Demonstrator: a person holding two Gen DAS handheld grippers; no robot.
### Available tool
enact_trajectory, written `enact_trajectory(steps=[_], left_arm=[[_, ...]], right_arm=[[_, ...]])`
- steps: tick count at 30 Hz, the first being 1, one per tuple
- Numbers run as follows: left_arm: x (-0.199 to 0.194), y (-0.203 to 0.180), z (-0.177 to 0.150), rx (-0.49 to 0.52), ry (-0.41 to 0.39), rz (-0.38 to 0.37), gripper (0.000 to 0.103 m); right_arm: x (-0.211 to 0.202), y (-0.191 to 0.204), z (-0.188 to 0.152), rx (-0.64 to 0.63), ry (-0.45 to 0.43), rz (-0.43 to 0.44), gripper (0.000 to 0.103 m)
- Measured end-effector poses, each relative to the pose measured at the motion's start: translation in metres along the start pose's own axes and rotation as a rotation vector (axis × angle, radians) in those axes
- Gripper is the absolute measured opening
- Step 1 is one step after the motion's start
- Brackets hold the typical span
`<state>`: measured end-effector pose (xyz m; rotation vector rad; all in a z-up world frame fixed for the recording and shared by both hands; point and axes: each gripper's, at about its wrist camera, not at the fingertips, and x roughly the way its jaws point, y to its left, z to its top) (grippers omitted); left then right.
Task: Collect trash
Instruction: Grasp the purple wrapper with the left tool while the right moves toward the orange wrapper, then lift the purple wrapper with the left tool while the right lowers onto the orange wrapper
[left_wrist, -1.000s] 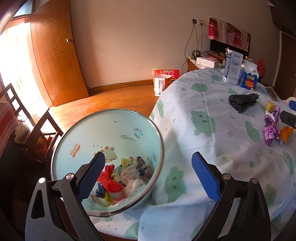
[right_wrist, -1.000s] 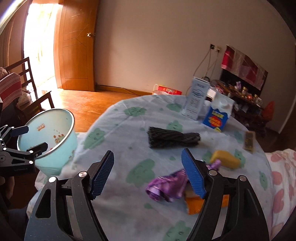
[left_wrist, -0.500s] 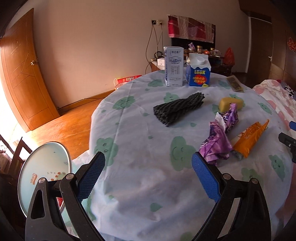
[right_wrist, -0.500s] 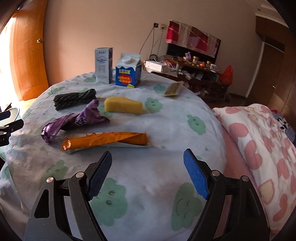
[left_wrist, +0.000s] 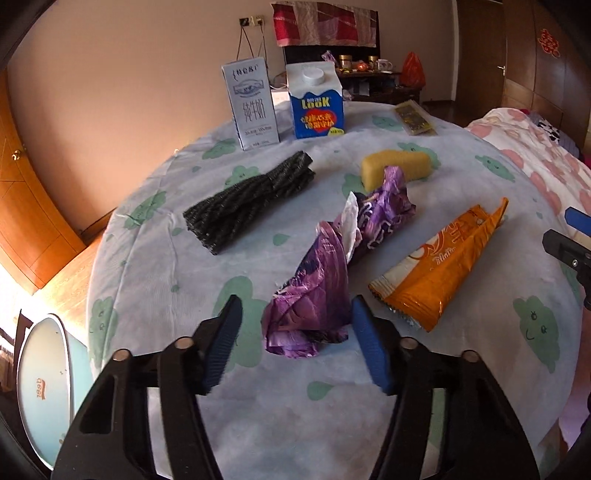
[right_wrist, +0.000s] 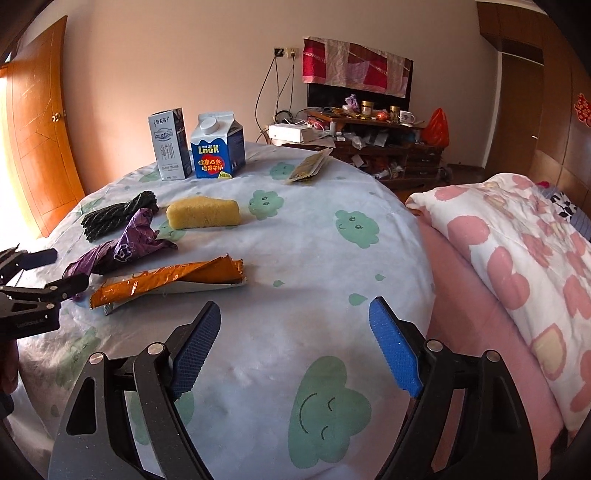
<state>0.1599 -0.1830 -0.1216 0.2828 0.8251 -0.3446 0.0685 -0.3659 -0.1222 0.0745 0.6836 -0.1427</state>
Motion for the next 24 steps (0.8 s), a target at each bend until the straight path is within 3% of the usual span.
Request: enact_trajectory(steps=[1,4,11,17,21,24], left_arm=[[0.001,0.000,-0.001,0.008,0.008,-0.011,0.030],[-0.009,0.004,-0.003,0.005,-0.015,-0.021,0.021],[-0.055,0.048,-0.009,-0.068,-0.105,0.023,0.021],[-0.063,0.108,-0.024,-0.174,-0.105,0.118,0.021],[-0.064,0.134,-0.034,-0.215,-0.097,0.138,0.021],[-0.065,0.145,-0.042,-0.231,-0.095,0.139,0.021]], right_arm=[[0.000,0.000,0.000,0.005,0.002,0.006,0.082],[-0.001,0.005,0.002,0.014,0.002,0.013,0.082],[0.000,0.053,0.021,-0.035,0.011,0.071,0.085],[0.032,0.116,0.054,-0.118,0.054,0.016,0.087],[0.060,0.147,0.052,-0.206,0.130,-0.030,0.087],[0.055,0.150,0.042,-0.261,0.150,-0.038,0.087]])
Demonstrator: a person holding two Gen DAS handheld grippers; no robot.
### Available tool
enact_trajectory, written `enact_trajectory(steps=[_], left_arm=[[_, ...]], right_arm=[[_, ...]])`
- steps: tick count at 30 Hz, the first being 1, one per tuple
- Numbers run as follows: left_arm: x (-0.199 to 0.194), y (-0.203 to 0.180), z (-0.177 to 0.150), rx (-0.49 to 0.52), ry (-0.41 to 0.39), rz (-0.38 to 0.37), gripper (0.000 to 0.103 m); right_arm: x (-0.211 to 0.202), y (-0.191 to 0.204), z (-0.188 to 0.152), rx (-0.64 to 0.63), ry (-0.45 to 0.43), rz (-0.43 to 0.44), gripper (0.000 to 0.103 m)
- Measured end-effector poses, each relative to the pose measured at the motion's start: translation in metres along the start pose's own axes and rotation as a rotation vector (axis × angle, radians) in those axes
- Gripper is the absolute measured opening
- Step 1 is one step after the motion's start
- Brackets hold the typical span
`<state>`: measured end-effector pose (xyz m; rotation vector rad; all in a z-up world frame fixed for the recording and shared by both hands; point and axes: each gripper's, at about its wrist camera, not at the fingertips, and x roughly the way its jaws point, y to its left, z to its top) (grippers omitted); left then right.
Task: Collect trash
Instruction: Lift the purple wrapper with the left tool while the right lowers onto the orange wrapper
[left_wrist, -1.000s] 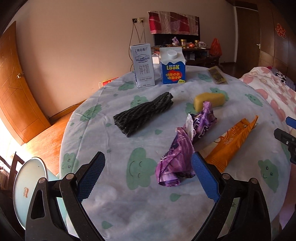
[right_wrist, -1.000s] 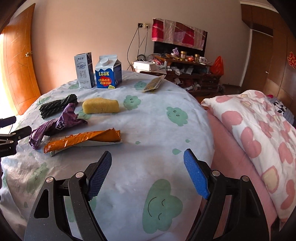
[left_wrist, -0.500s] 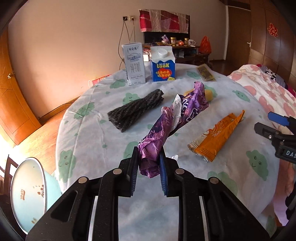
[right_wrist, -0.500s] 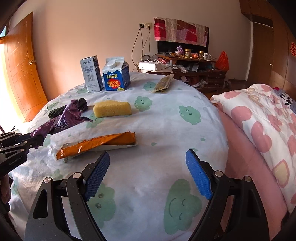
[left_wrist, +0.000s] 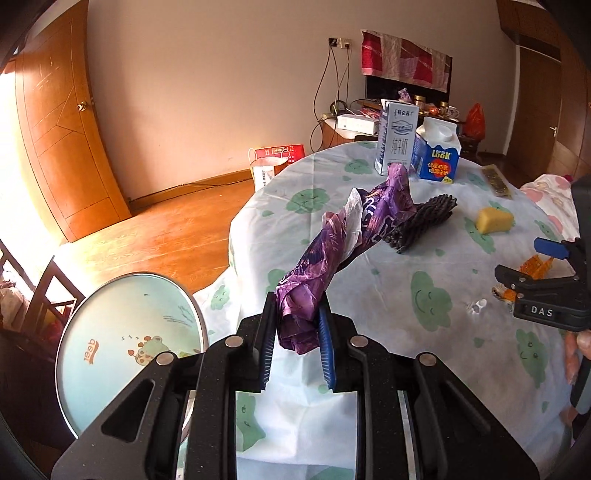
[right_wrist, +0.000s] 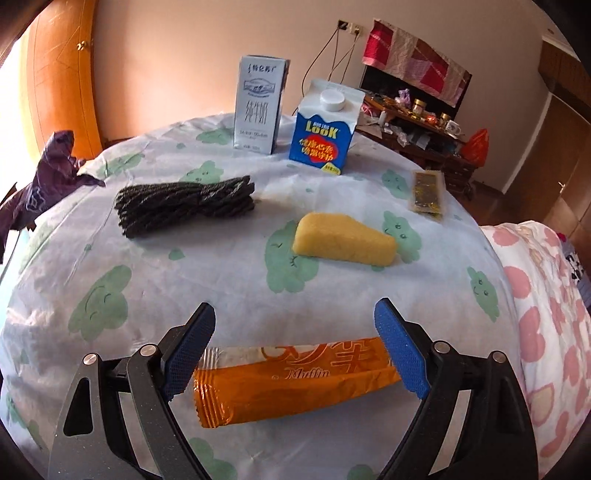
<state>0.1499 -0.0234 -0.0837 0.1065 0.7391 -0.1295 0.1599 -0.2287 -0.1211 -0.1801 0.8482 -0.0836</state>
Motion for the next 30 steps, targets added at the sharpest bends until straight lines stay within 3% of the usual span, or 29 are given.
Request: enact_trajectory(steps=[3,12,18,22,25,27,30], left_arm=[[0.003,0.006,-0.005,-0.007,0.009,-0.002,0.021],[-0.009,0.013,-0.017,0.005,0.005,-0.011,0.022],[-0.012,0.010,-0.022,0.015,0.009,-0.013,0.022],[-0.013,0.009,-0.023,0.017,0.010,-0.013,0.022],[-0.013,0.010,-0.024,0.016,0.013,-0.012,0.022],[-0.012,0.010,-0.025,0.014,0.018,-0.012,0.022],[-0.012,0.011,-0.026,0.012,0.020,-0.009,0.022]], right_arm=[[-0.003,-0.003,-0.015,-0.032,0.039,0.012,0.087],[-0.042,-0.064,-0.068,0.025,0.011,-0.022,0.087],[-0.047,-0.093,-0.075,0.211,0.014,0.110,0.087],[-0.040,-0.091,-0.071,0.223,0.004,0.133,0.086],[-0.028,-0.085,-0.066,0.183,0.014,0.127,0.079],[-0.023,-0.080,-0.062,0.156,0.016,0.128,0.067],[-0.024,-0.068,-0.053,0.083,-0.026,0.166,0.066]])
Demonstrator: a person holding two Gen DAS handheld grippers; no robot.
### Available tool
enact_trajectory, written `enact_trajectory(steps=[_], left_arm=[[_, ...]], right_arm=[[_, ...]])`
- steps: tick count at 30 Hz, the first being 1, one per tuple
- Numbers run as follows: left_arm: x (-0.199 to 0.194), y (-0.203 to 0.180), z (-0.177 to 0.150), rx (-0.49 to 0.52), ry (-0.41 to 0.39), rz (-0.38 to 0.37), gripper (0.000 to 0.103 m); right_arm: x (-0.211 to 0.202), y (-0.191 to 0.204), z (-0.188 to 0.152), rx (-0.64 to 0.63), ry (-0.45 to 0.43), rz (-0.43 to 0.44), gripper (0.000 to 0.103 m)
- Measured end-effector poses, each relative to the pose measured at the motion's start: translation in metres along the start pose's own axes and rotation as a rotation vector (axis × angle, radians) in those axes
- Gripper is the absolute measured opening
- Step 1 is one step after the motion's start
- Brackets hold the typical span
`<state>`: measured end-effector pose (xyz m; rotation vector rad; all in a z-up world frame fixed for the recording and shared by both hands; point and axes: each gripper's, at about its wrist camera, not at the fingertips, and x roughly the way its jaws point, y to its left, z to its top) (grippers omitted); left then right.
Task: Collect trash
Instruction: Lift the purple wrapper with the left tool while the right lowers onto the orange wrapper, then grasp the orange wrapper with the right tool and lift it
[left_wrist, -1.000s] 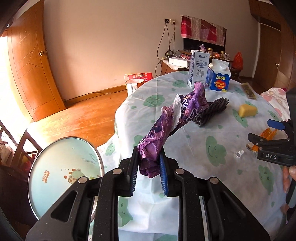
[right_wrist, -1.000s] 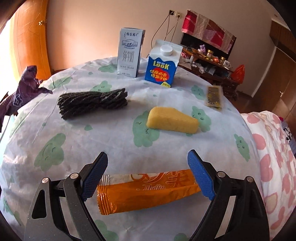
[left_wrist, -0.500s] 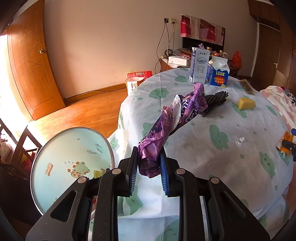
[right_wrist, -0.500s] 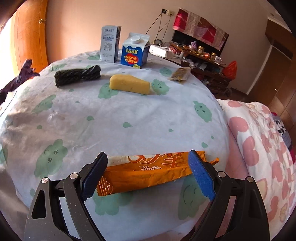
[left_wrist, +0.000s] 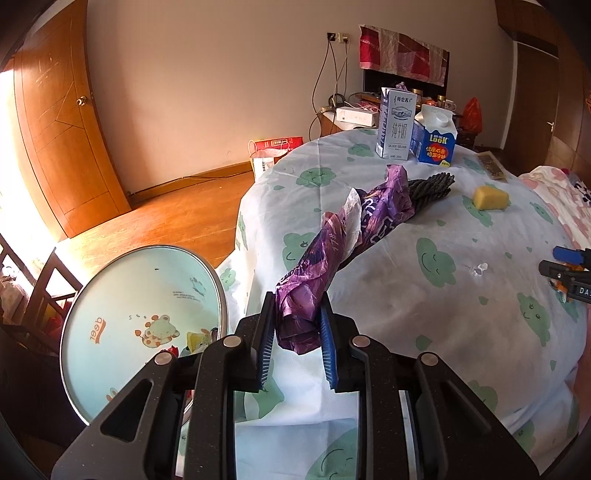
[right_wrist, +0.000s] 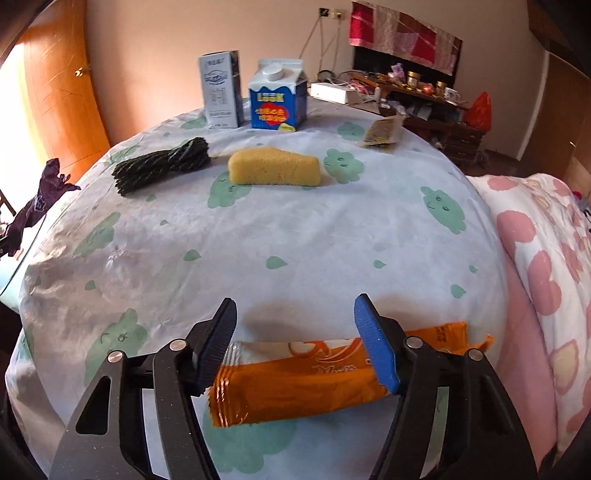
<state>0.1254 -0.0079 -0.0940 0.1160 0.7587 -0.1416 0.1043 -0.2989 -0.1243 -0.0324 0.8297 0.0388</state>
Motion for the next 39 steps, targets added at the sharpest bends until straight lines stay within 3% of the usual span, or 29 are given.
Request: enact_trajectory(steps=[4,7,12,17,25,30,34,35,39], left_arm=[[-0.002,0.004,0.002,-0.006,-0.007,0.011,0.022],[-0.003,0.007,0.004,-0.013,-0.016,0.017,0.022],[-0.006,0.015,0.003,-0.031,-0.028,0.034,0.022],[-0.003,0.025,0.002,-0.048,-0.022,0.064,0.023],[-0.001,0.029,-0.002,-0.049,-0.008,0.084,0.023],[-0.001,0.032,-0.005,-0.052,-0.002,0.084,0.023],[-0.002,0.035,-0.006,-0.059,-0.004,0.086,0.023],[-0.001,0.036,-0.007,-0.060,-0.003,0.085,0.023],[-0.003,0.036,-0.009,-0.060,-0.002,0.081,0.023]], right_arm=[[-0.027,0.005,0.010,0.012,-0.089,0.020,0.070],[-0.062,-0.002,0.005,0.025,-0.140,-0.034,0.077],[-0.078,-0.031,-0.019,0.150,-0.080,-0.050,0.083],[-0.048,-0.045,-0.031,0.225,0.017,0.003,0.084],[0.003,-0.014,0.012,0.079,0.018,0.058,0.084],[0.015,0.000,0.021,0.074,0.054,0.032,0.084],[0.016,-0.002,0.009,0.113,0.082,0.026,0.083],[0.017,-0.006,0.005,0.127,0.081,0.041,0.080],[0.019,-0.014,0.006,0.156,0.067,0.068,0.043]])
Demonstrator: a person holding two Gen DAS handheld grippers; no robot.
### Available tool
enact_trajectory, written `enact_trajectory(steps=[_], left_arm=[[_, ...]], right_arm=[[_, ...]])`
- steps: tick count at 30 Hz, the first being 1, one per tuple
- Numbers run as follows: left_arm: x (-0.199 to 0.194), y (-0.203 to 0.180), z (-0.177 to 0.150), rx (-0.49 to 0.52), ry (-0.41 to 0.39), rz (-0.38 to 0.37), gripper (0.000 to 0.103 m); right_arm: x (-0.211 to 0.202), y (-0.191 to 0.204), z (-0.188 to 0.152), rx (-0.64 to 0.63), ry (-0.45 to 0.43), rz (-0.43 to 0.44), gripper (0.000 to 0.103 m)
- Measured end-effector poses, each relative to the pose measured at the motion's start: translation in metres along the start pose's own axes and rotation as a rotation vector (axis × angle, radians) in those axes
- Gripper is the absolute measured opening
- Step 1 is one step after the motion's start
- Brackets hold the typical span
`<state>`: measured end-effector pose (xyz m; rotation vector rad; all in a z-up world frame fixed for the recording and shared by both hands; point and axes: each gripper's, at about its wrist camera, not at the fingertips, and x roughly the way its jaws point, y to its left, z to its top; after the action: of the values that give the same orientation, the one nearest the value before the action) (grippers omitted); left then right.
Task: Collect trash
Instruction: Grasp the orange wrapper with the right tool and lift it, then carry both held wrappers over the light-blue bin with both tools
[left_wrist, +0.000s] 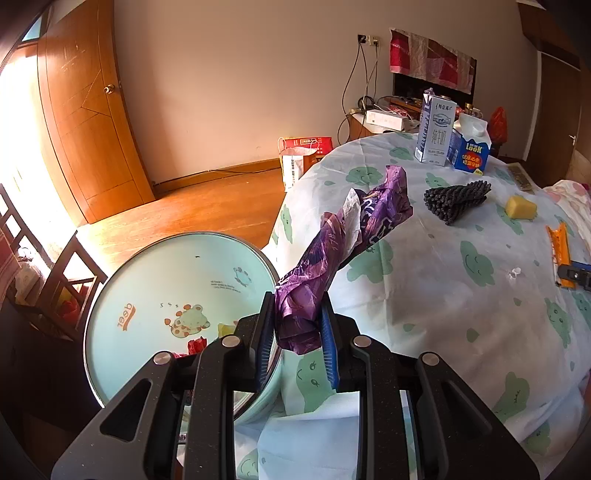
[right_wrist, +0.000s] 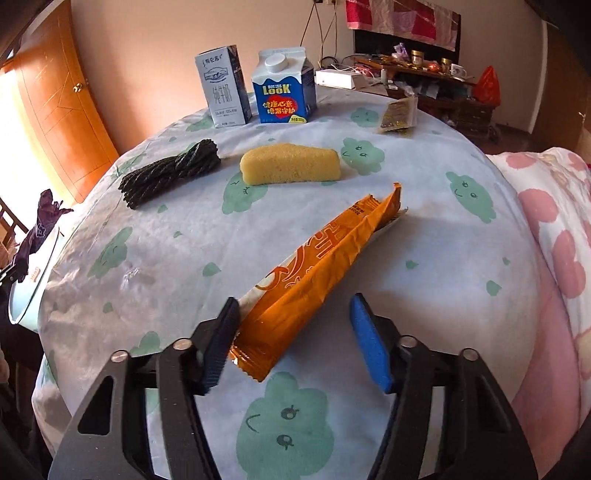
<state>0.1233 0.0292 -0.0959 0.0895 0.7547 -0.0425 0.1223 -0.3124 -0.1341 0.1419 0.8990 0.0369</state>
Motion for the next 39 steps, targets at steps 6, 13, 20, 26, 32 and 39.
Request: enact_trajectory(steps=[6,13,20,26,32,39], left_arm=[[-0.002,0.001,-0.001,-0.002,0.002,0.004,0.023],[-0.008,0.006,-0.001,-0.008,-0.011,0.017,0.023],[-0.016,0.023,-0.003,-0.012,-0.029,0.077,0.023],[-0.021,0.044,-0.008,-0.031,-0.023,0.121,0.023],[-0.026,0.067,-0.016,-0.058,-0.012,0.173,0.023],[-0.032,0.090,-0.022,-0.082,-0.003,0.220,0.023]], right_arm=[[-0.007,0.009,-0.001,-0.052,-0.029,0.000,0.022],[-0.026,0.033,0.002,-0.137,-0.093,-0.011,0.016],[-0.034,0.069,0.014,-0.212,-0.146,0.035,0.016],[-0.020,0.115,0.024,-0.292,-0.159,0.087,0.016],[-0.011,0.161,0.030,-0.374,-0.173,0.142,0.016],[0.008,0.215,0.039,-0.464,-0.156,0.202,0.016]])
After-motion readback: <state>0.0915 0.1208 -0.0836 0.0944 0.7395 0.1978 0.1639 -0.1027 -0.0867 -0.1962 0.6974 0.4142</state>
